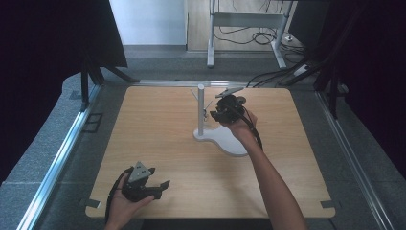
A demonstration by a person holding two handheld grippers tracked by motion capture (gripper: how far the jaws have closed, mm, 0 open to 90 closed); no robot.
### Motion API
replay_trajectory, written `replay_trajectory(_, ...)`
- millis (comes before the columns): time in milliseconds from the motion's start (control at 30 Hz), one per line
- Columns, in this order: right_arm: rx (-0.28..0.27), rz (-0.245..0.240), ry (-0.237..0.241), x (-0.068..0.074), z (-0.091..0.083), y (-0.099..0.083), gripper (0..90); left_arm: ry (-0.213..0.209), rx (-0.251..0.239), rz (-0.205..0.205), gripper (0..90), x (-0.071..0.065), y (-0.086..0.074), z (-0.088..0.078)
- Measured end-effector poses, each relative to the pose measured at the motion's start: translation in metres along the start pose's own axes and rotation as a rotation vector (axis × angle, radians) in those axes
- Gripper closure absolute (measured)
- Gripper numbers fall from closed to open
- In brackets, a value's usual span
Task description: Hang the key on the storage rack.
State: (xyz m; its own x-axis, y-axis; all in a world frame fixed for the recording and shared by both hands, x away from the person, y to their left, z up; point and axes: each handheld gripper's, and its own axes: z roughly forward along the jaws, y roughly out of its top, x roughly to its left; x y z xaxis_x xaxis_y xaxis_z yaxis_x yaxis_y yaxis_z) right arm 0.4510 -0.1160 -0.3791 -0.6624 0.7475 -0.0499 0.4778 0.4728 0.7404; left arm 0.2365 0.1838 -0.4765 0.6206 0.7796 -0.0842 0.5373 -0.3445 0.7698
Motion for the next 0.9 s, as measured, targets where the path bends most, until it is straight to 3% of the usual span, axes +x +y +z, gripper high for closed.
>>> replay_trajectory(533,-0.042,0.012,0.011,-0.007,-0.039,-0.029,61.0,-0.003,-0.01,0.007,26.7,0.0,-0.002,-0.003)
replay_trajectory(900,-0.098,0.055,0.055,-0.01,-0.072,-0.081,60.5,-0.002,-0.009,0.003,26.7,-0.002,-0.001,-0.002)
